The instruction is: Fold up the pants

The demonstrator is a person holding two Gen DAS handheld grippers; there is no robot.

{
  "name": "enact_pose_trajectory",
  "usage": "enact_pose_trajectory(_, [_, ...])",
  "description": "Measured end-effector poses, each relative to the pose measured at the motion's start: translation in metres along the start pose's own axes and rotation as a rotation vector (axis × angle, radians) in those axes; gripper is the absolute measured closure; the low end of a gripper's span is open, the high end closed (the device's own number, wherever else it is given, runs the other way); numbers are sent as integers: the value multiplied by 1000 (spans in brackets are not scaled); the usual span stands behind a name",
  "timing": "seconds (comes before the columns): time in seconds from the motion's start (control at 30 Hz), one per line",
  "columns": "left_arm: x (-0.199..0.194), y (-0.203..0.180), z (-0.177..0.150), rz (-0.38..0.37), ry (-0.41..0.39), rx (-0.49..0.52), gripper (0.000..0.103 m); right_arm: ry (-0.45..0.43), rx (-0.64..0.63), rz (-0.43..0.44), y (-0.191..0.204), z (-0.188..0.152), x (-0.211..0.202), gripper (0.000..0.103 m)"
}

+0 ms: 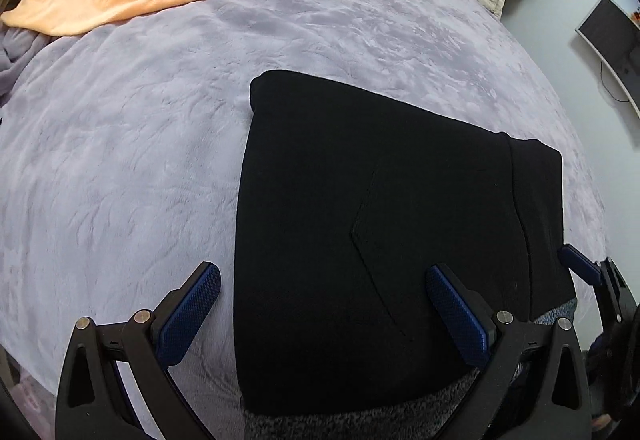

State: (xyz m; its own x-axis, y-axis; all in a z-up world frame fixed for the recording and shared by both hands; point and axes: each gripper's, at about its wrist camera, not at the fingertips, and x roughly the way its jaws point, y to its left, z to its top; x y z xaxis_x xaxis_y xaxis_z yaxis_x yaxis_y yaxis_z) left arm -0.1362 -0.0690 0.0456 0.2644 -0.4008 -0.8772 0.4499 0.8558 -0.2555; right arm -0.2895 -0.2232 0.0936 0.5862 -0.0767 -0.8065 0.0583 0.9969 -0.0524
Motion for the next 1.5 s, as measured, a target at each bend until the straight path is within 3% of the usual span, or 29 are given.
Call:
enact_pose_trajectory(0.17, [-24, 6, -10, -52, 3, 45, 0, -16, 54, 1, -26, -4, -22, 0])
enact_pose_trajectory(0.27, [-40, 12, -7, -7, -42, 91, 0, -20, 139, 24, -65, -8, -32, 0])
enact_pose_trajectory(0.33, [-42, 18, 2, -17, -54, 105, 0, -21, 213, 59, -90, -10, -34, 0])
enact_pose_trajectory(0.5, [-14, 30, 30, -126, 23, 97, 0, -30, 374, 208, -125, -12, -19, 0])
enact_pose_trajectory(0.57, [-2, 27, 31, -126, 55, 116, 0, -13, 401, 261, -130, -12, -6, 0])
enact_pose_trajectory(0.67, [18, 24, 31, -198, 112, 143, 0, 14, 377, 324, -120, -9, 17, 0])
enact_pose_trajectory(0.83, [41, 27, 35, -296, 161, 79, 0, 90, 328, 443, -99, -2, 63, 0])
enact_pose_trajectory(1.13, [44, -6, 33, -209, 141, 116, 0, 101, 289, 463, -86, 11, 77, 0])
enact_pose_trajectory(1.3, [26, -28, 24, -130, 78, 176, 14, 83, 251, 435, -77, 15, 65, 12])
enact_pose_trajectory(1.5, [9, -50, 18, -45, 40, 209, 22, 61, 249, 417, -75, 20, 49, 24])
